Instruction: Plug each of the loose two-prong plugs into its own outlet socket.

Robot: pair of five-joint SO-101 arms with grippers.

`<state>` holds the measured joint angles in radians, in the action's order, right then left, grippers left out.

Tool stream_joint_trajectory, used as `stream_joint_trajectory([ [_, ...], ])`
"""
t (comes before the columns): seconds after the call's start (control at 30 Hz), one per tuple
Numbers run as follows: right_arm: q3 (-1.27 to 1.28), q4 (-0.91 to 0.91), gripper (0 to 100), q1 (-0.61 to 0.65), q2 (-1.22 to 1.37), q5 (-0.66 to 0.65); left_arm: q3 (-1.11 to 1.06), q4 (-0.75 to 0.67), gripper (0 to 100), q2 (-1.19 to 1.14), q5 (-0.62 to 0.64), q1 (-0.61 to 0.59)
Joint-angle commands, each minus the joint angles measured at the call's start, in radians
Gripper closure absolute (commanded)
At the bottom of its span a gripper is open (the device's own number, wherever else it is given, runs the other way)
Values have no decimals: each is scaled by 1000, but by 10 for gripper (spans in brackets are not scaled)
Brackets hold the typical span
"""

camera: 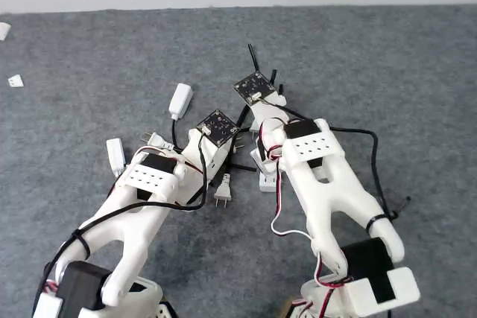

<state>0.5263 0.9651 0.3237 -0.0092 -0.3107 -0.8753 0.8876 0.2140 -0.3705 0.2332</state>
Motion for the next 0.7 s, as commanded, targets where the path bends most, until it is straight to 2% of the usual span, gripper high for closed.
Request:
stream_joint_trajectory([
  [0.0,14,16,955,39,47,68,30,-18,987,6,-12,2],
  [0.2,14,39,648,107,24,219,30,-18,987,6,-12,2],
  [0.27,14,38,601,147,25,273,30,-18,987,8,-12,2],
  [0.37,14,10,613,163,25,345,44,-17,987,8,-12,-23],
  [0.47,18,-7,653,166,38,345,54,-17,987,6,-12,-40],
  [0.67,-37,15,867,154,110,302,51,-18,987,6,-12,-35],
])
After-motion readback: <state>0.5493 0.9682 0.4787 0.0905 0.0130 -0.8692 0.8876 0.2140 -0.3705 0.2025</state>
